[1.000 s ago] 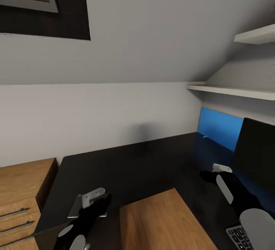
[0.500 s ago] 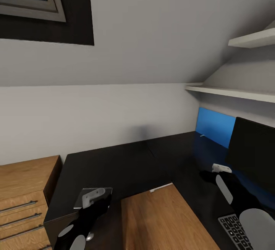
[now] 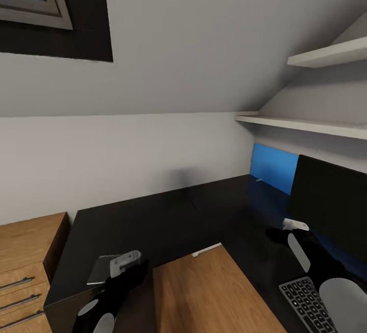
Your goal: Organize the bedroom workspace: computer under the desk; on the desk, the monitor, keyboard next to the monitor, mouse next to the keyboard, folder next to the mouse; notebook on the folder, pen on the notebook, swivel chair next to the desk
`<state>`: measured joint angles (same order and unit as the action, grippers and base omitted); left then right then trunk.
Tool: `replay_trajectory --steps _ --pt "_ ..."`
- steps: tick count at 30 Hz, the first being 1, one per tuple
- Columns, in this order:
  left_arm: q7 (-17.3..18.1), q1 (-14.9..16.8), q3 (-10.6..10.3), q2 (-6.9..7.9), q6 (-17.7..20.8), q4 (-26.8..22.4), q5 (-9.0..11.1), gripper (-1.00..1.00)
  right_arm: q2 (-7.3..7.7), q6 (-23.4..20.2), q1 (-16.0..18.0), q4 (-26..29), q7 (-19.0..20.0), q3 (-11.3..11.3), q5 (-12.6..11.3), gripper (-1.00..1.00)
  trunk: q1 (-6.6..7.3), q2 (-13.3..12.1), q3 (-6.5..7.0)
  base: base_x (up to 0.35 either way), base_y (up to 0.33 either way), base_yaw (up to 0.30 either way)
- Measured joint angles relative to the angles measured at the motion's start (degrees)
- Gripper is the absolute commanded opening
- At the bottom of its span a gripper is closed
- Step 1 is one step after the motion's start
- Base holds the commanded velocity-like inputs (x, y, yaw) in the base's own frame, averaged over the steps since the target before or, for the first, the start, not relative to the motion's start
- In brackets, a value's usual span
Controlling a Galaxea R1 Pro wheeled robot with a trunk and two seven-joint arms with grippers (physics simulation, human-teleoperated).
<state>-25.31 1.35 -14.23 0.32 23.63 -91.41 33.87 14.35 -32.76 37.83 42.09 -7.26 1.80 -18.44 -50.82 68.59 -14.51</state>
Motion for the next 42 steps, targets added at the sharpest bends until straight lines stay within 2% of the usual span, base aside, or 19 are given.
replay_trajectory --steps 5,10,16,19,22,31,42 --pt "0.0 0.0 0.0 0.0 0.0 0.0 0.0 1.0 -0.1 0.3 0.0 -0.8 0.0 0.0 0.0 -1.0 0.0 0.0 0.27 0.0 0.0 -0.211" --pt "0.0 0.0 0.0 0.0 0.0 0.0 0.0 1.0 -0.12 2.8 0.0 -3.6 0.0 -0.3 0.1 -1.0 0.0 0.0 0.48 0.0 0.0 -0.177" --pt "0.0 0.0 -0.3 0.0 0.0 -0.1 -0.1 1.0 -0.16 5.2 0.0 -6.6 0.0 -1.7 0.5 -1.0 0.0 0.0 0.51 0.0 0.0 -0.024" --pt "0.0 0.0 -1.7 0.0 0.0 -0.1 -0.2 1.0 -2.06 6.7 0.0 -8.5 0.0 -3.4 1.4 -1.0 0.0 0.0 0.51 0.0 0.0 -0.001" --pt "0.0 0.0 -2.1 -0.07 0.0 -0.4 -0.2 1.0 -2.81 7.4 0.0 -8.8 0.1 -5.0 2.4 -1.0 0.0 0.0 0.51 0.0 0.0 0.0" --pt "0.0 0.0 -2.7 -0.16 0.0 -0.5 -0.1 1.0 -2.99 11.5 0.0 -9.6 0.1 -5.4 2.8 -1.0 -1.97 3.6 -1.1 0.0 0.0 0.0" --pt "-0.1 0.0 -3.1 -0.16 -0.1 -0.4 -0.1 1.0 -2.99 12.9 0.0 -11.6 0.0 -5.4 2.9 -1.0 -4.39 8.0 -3.08 0.0 0.0 0.0"
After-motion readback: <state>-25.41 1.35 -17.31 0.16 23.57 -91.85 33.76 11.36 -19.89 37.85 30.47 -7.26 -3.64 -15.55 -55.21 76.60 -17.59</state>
